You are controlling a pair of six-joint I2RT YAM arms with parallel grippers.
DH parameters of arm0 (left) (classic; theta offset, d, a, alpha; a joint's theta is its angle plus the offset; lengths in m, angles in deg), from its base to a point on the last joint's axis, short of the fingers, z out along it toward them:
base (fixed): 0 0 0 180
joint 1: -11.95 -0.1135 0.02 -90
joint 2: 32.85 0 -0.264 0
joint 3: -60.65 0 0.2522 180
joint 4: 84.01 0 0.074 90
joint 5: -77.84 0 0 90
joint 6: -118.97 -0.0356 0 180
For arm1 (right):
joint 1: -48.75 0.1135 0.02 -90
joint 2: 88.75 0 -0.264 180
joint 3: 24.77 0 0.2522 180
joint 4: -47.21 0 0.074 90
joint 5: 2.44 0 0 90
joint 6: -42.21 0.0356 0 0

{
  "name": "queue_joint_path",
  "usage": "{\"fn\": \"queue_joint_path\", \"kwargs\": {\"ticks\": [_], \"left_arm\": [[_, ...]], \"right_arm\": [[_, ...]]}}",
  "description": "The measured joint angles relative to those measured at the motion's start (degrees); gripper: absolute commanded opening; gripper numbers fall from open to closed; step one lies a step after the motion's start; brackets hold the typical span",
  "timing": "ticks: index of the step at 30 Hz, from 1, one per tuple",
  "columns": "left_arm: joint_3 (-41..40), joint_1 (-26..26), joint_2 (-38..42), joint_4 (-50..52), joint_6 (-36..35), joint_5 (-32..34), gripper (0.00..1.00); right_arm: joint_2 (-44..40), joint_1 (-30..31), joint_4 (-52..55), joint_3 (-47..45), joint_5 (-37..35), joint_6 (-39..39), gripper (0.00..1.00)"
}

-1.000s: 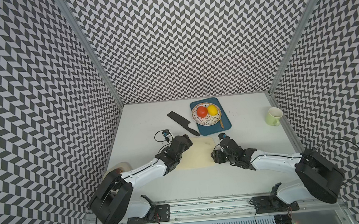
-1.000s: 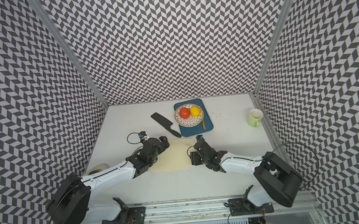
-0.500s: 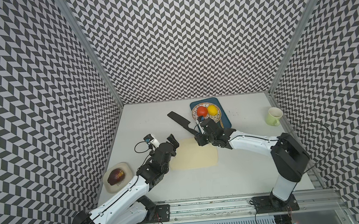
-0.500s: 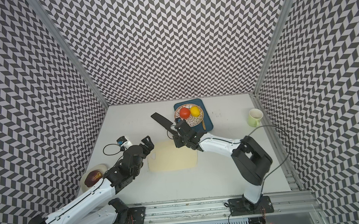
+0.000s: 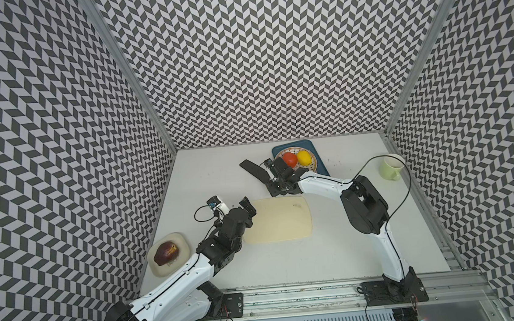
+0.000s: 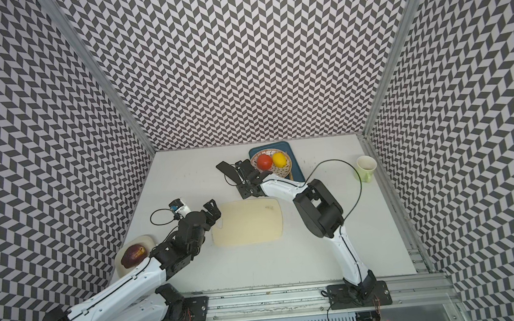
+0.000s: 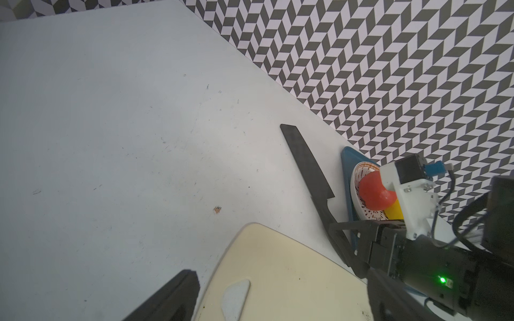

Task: Align the knife with the edge of the cutting board
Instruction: Pick up the knife at the center of the board.

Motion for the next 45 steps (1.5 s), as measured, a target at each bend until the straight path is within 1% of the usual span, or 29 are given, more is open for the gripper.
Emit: {"fn": "queue_joint_path", "kwargs": {"ticks": [6, 8, 10, 15, 17, 20, 21, 29, 39, 45], "left_arm": [[0.0, -0.3, 0.0, -0.4, -0.1, -0.2, 1.0], [0.0, -0.3, 0.0, -0.4, -0.1, -0.3, 1.0], [0.0, -0.3, 0.1, -0.4, -0.1, -0.4, 1.0], [-0.2, -0.3, 0.4, -0.6, -0.1, -0.7, 1.0], [-0.2, -0.3, 0.5, -0.7, 0.0, -0.8, 1.0], [-0.2, -0.3, 0.5, -0.8, -0.1, -1.0, 1.0], [-0.2, -0.3, 0.5, -0.8, -0.1, -1.0, 1.0], [-0.2, -0.3, 1.4, -0.8, 0.0, -1.0, 1.0], [-0.3, -0.3, 1.7, -0.8, 0.0, -1.0, 1.0], [-0.5, -0.3, 2.8, -0.8, 0.0, -1.0, 1.0]], "right_arm": [[2.8, -1.6, 1.4, 2.6, 3.0, -2.9, 0.57], [3.0, -1.6, 1.5, 2.6, 3.8, -3.7, 0.55], [3.3, -1.5, 1.5, 2.6, 4.1, -4.5, 0.5], [4.1, -1.4, 1.5, 2.7, 4.5, -5.8, 0.45], [4.3, -1.4, 1.3, 2.9, 4.6, -6.3, 0.4], [4.8, -1.4, 1.3, 3.5, 4.8, -7.1, 0.28], [4.8, -1.4, 1.2, 3.7, 4.8, -7.2, 0.26], [3.7, -1.2, 1.2, 2.4, 4.4, -7.0, 0.25], [-5.4, 2.0, 0.7, -5.0, 2.4, -5.2, 0.24], [-10.5, 3.2, -1.1, -11.4, 2.4, -2.6, 0.23]]}}
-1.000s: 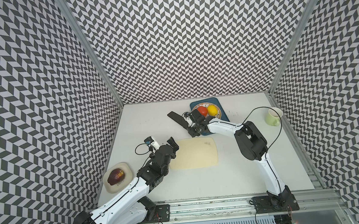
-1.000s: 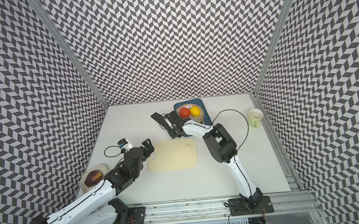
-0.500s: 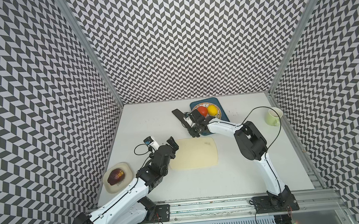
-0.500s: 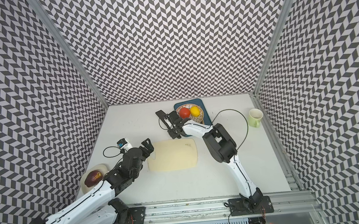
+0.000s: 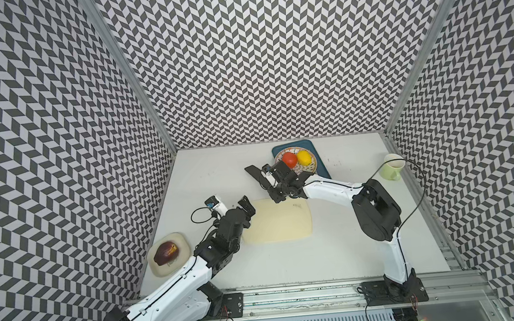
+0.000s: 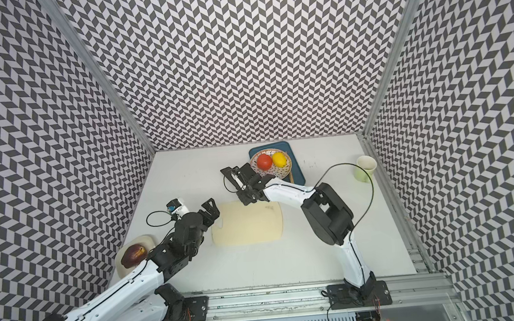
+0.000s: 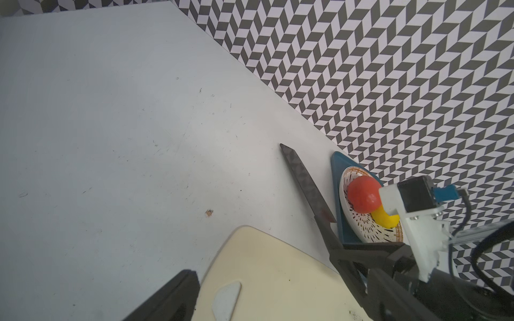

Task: Align the knife with the edge of the cutting board
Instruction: Pick up the knife at the center of the board, then place the knife on the work surface.

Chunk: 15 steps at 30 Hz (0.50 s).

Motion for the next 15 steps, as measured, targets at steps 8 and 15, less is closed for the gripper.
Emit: {"fn": "queue_joint_path", "kwargs": {"ticks": [8, 15], "left_arm": [[-0.3, 0.0, 1.1, 0.0, 0.2, 0.1, 1.0], [-0.5, 0.0, 1.1, 0.0, 0.2, 0.1, 1.0]], "right_arm": [[-6.6, 0.6, -2.5, -11.2, -0.3, 3.9, 0.23], [-11.7, 1.7, -3.2, -18.4, -0.1, 6.8, 0.25]]}}
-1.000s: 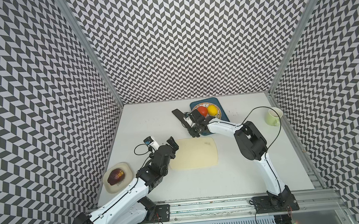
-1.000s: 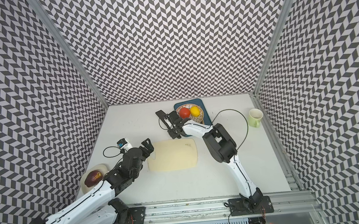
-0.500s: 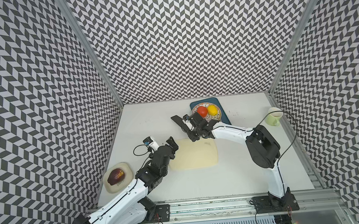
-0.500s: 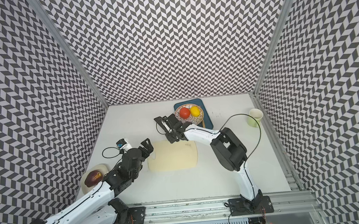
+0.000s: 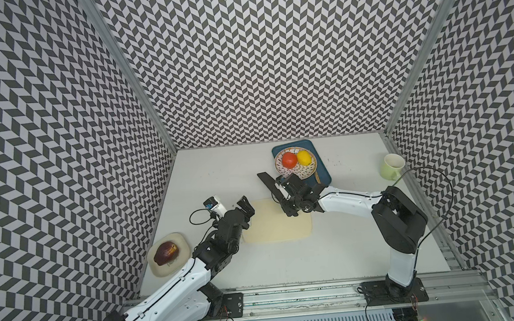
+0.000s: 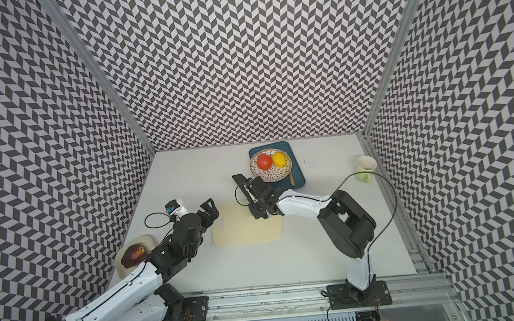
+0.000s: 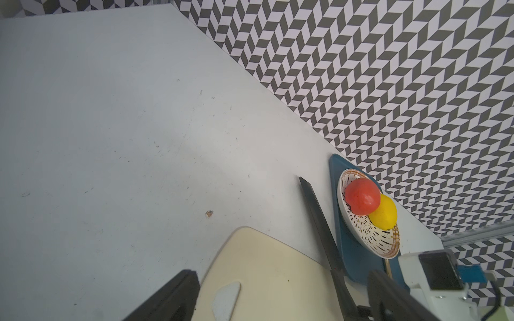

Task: Align the knife with the edge of the cutting board
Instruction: Place the knife on the work surface, then pick up the knife from the work surface.

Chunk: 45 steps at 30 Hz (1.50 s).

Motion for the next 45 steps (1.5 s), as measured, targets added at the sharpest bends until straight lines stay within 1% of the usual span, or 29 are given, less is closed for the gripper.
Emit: {"fn": "queue_joint_path", "kwargs": {"ticks": [6, 13, 18, 23, 26, 29, 40, 45], "left_arm": [[-0.1, 0.0, 0.4, 0.0, 0.2, -0.2, 1.0], [-1.3, 0.0, 1.8, -0.3, 0.8, -1.8, 1.0], [-1.3, 0.0, 2.1, -0.3, 1.3, -2.8, 1.0], [-1.4, 0.0, 2.7, -0.5, 1.3, -3.4, 1.0], [-1.4, 0.0, 2.8, -0.5, 1.3, -3.4, 1.0], [-1.6, 0.0, 3.2, -0.5, 1.4, -3.4, 1.0], [-2.0, 0.0, 3.8, -0.4, 1.5, -3.3, 1.0], [-2.0, 0.0, 3.8, -0.4, 1.5, -3.1, 1.0]], "right_arm": [[0.2, 0.2, 1.1, -0.3, 0.6, 1.1, 0.25], [3.8, 0.2, 5.7, 3.1, 1.9, 1.5, 0.27], [5.2, 0.2, 9.5, 6.1, 1.9, 1.6, 0.32], [7.8, 0.2, 13.8, 10.0, 2.1, 1.5, 0.37], [10.3, 0.2, 16.1, 13.1, 2.2, 1.5, 0.38], [11.6, 0.2, 18.4, 15.7, 2.1, 1.5, 0.42], [17.6, 0.2, 25.9, 27.8, -1.0, 1.5, 0.44], [19.5, 0.2, 27.5, 29.3, -1.5, 1.4, 0.43]]}}
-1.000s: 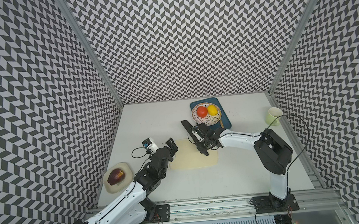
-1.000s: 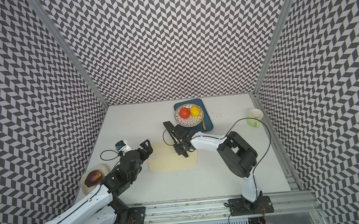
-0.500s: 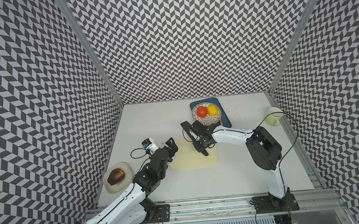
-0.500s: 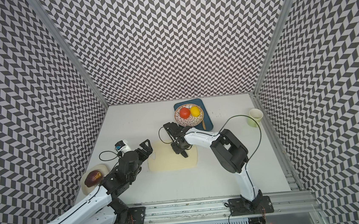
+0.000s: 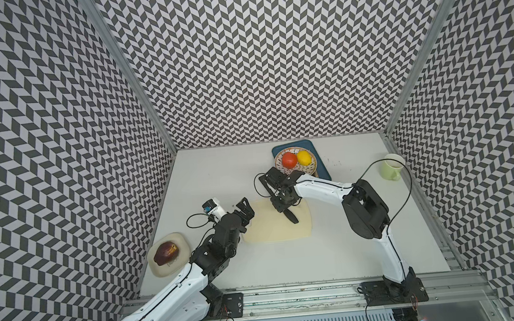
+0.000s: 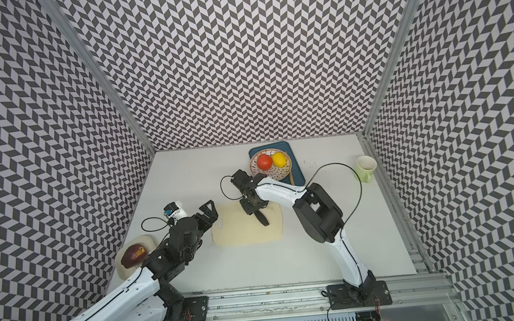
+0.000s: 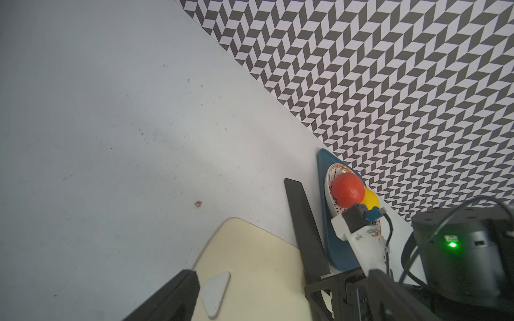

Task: Align the knife with the edge of the cutting board
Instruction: Pick up the knife from the work surface.

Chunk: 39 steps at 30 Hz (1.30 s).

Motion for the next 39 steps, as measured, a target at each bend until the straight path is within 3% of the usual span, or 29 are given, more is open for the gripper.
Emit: {"fn": "queue_joint_path", "kwargs": {"ticks": [7, 13, 23, 39], "left_arm": [[0.0, 0.0, 0.7, 0.0, 0.0, 0.0, 1.0], [0.0, 0.0, 0.8, 0.0, 0.0, 0.0, 1.0], [0.0, 0.0, 0.7, 0.0, 0.0, 0.5, 1.0], [0.0, 0.0, 0.8, 0.1, 0.7, 1.0, 1.0]], "right_arm": [[0.1, 0.0, 0.8, -0.2, 0.1, -0.1, 0.41], [0.4, -0.1, 1.0, -0.1, 0.1, -0.3, 0.26], [-1.3, 0.0, 0.3, -2.2, -0.2, 0.1, 0.19], [-22.9, 3.1, -4.7, -25.2, -2.2, 8.2, 0.18]]}}
